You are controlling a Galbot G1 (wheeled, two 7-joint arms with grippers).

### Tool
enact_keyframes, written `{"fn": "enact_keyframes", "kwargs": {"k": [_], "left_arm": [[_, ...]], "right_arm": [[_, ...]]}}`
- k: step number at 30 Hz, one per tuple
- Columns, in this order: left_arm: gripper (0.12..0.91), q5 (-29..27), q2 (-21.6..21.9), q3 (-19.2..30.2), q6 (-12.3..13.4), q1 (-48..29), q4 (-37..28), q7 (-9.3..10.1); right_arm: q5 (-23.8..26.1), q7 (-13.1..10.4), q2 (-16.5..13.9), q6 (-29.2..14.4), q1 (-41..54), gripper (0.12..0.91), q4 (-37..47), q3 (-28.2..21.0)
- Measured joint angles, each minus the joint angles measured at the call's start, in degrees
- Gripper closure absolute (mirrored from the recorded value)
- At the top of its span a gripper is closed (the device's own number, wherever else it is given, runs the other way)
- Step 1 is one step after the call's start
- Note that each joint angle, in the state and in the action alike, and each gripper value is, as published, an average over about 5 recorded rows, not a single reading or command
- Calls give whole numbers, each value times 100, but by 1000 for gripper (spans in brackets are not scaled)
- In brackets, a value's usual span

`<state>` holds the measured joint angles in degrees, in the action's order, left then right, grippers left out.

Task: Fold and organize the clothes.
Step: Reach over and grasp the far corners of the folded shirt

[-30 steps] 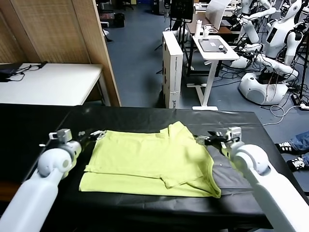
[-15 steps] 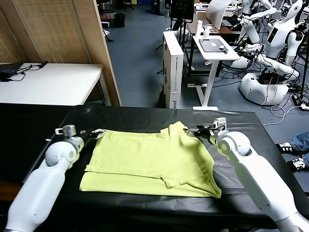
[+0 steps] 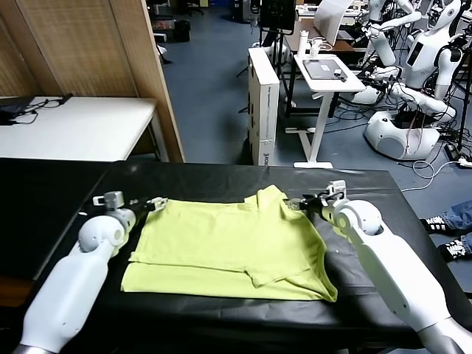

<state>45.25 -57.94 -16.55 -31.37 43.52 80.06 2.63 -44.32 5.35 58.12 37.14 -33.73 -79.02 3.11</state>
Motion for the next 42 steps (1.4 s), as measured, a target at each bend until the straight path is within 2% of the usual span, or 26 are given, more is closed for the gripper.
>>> {"fn": "enact_keyframes", "kwargs": {"k": [6,11,17,21,26,31,33,38,42], "left_arm": [[123,-16,0,14,-6,4,-23,1],[140,-17,41,40,-25,23,-18,-2],[209,-18,52,45,-20,26,-31,-13],[285,-16,40,74,-17,5,-41,-32],[414,-14,16,123,-14,-21,-60,-41],[680,-40,3,138,-2,-20,-104,-73],[765,-51,3,139,-4,-16,-109,-96],[824,-57,7,137,-1,-10,-98,-102],[835,-31,19,101,1,20,-27,-84]], "right_arm": [[35,9,28,-13,37,189,42,-74],[37,9,37,-17,67,209,61,-136],[60,23,76,-24,59,236,75,-167],[78,37,101,-27,50,292,80,-177],[103,48,126,-30,17,478,94,-156],[150,52,125,-105,-15,652,104,-145],[164,50,122,-159,-19,718,107,-143],[205,66,110,-336,-55,857,99,-110],[220,74,88,-472,-118,886,22,-46]]}}
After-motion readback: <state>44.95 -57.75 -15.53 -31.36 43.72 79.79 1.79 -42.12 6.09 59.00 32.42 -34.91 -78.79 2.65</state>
